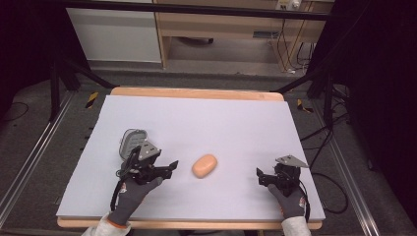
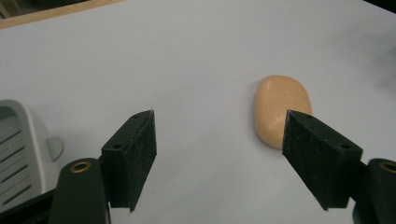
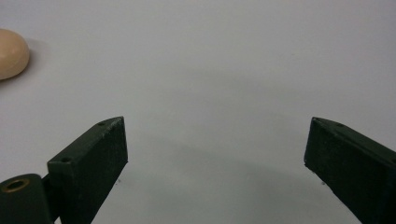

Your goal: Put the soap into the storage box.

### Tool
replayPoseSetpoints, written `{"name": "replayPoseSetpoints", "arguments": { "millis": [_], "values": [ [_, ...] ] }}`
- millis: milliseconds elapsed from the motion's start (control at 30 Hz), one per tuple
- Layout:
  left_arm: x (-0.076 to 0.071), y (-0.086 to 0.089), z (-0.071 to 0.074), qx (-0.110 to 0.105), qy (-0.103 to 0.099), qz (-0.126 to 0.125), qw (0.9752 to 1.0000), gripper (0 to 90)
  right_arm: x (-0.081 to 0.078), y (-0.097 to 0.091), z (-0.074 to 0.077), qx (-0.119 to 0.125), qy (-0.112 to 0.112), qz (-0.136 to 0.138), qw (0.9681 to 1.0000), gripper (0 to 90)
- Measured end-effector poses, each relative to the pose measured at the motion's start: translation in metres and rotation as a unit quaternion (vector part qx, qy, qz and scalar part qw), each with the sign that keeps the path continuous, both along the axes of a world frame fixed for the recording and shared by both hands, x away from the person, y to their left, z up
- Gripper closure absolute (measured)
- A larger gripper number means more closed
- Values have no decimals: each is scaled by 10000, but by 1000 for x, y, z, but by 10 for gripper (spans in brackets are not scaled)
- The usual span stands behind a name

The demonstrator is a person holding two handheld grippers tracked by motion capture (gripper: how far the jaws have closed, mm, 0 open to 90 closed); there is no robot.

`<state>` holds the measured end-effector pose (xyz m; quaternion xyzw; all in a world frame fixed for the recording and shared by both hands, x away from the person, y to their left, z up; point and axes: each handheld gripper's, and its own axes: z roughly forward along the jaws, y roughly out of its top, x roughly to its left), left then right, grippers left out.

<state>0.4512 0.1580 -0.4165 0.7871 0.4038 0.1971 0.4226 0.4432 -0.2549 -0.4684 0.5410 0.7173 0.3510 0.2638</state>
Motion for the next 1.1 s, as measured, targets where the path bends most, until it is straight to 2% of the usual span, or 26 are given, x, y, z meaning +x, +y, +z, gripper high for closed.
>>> {"name": "replayPoseSetpoints", "arguments": {
  "millis": [233,400,667,1100],
  "values": [
    [7,-26,-1,202,41,-234,9995,240,0,1,0,-33,0,30,10000,63],
    [11,-36,-3,201,98,-282,9994,231,0,1,0,-17,20,17,10000,63],
    [22,-60,-11,313,215,-398,9985,224,0,2,0,-28,33,43,10000,63],
    [30,-86,-23,523,356,-541,9965,215,0,2,0,-32,50,32,10000,62]
  ]
}}
